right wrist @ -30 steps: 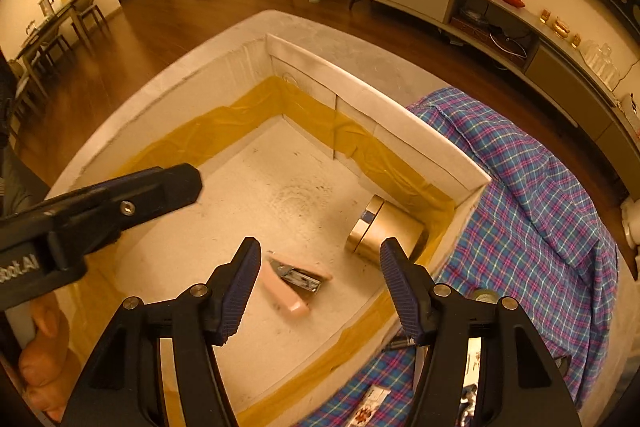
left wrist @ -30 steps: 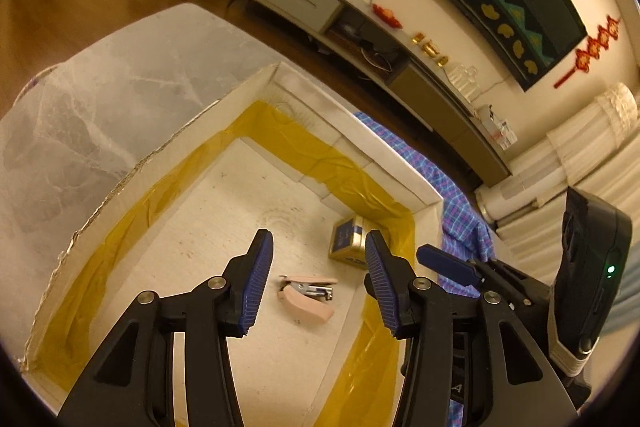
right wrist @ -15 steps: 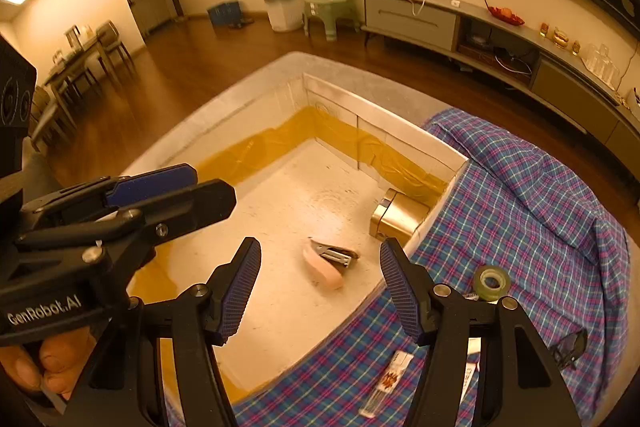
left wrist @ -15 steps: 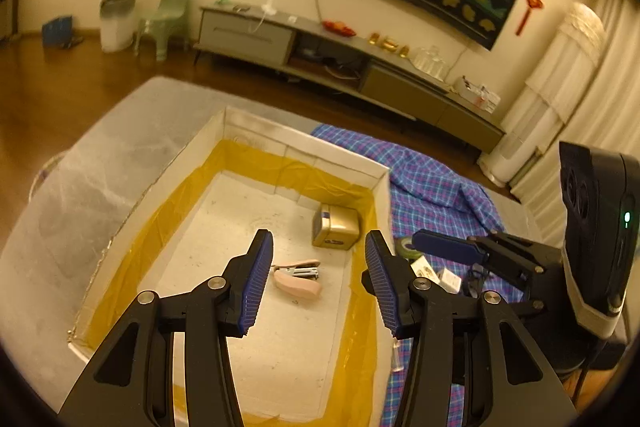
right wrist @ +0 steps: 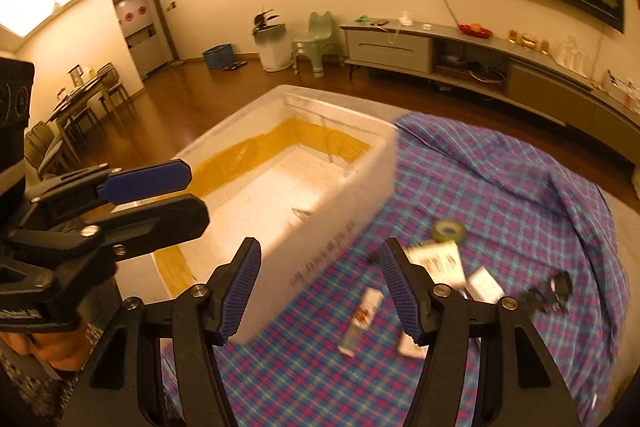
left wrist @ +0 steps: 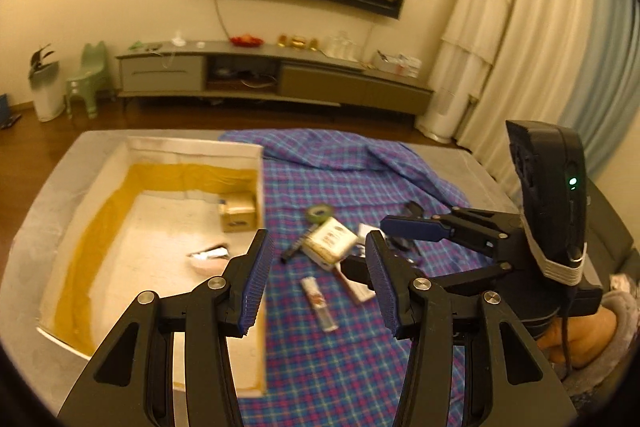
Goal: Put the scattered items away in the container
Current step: 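Move both grippers back over the items on the plaid cloth, then grasp the white lighter with the left gripper while the right gripper grasps the red-and-white staples box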
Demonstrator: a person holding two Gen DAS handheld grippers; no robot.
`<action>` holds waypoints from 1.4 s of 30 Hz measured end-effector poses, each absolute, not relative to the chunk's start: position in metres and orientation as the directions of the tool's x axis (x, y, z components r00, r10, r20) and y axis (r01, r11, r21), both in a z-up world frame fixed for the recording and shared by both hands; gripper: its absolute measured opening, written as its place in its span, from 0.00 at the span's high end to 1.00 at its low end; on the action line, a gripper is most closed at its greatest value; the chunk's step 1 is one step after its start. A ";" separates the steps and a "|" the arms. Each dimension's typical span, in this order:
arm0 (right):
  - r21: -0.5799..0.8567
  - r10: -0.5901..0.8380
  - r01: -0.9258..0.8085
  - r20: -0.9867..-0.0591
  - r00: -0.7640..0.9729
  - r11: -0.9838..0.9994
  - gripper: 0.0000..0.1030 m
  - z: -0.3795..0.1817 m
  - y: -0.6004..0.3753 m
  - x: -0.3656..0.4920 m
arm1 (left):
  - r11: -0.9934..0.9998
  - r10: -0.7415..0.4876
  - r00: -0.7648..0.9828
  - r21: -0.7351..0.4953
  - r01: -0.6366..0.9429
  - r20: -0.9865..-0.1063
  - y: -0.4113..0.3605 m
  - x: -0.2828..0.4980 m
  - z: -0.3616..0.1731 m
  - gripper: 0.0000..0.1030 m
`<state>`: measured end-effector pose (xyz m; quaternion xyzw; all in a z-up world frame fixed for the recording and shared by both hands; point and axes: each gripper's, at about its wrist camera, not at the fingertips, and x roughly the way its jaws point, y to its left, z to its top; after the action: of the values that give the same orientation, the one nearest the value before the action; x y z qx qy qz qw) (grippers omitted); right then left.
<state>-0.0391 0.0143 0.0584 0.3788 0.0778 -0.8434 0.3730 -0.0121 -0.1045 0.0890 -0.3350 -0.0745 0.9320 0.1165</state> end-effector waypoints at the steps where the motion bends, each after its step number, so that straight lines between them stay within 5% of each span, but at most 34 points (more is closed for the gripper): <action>1: 0.155 -0.566 0.681 -0.700 -0.436 -0.716 0.39 0.054 0.021 -0.038 | -0.959 0.276 -0.739 -0.221 -0.175 -0.615 -0.099 -0.013 0.086 0.51; 14: 0.156 -0.444 0.573 -0.799 -0.406 -0.805 0.39 -0.041 0.071 -0.062 | -0.963 0.262 -0.567 -0.170 -0.210 -0.781 -0.029 -0.033 0.013 0.51; 25: 0.113 -0.407 0.593 -0.827 -0.388 -0.797 0.55 -0.087 0.063 -0.085 | -0.977 0.215 -0.498 -0.189 -0.102 -0.840 -0.029 -0.064 -0.033 0.51; 39: 0.142 -0.384 0.557 -0.856 -0.346 -0.818 0.62 -0.086 0.090 -0.085 | -0.989 0.128 -0.466 -0.147 0.006 -0.876 -0.029 -0.090 -0.085 0.51; 41: 0.172 -0.401 0.544 -0.853 -0.334 -0.821 0.62 -0.085 0.096 -0.087 | -0.991 0.099 -0.484 -0.128 0.026 -0.869 -0.030 -0.090 -0.089 0.60; 42: 0.178 -0.405 0.540 -0.851 -0.334 -0.822 0.62 -0.083 0.097 -0.087 | -0.991 0.109 -0.491 -0.132 0.011 -0.864 -0.029 -0.090 -0.089 0.76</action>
<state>-0.0873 0.0971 -0.0833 0.4985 0.0681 -0.8140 0.2902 -0.0902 -0.0285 -0.0890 -0.5037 -0.0598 0.8614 0.0283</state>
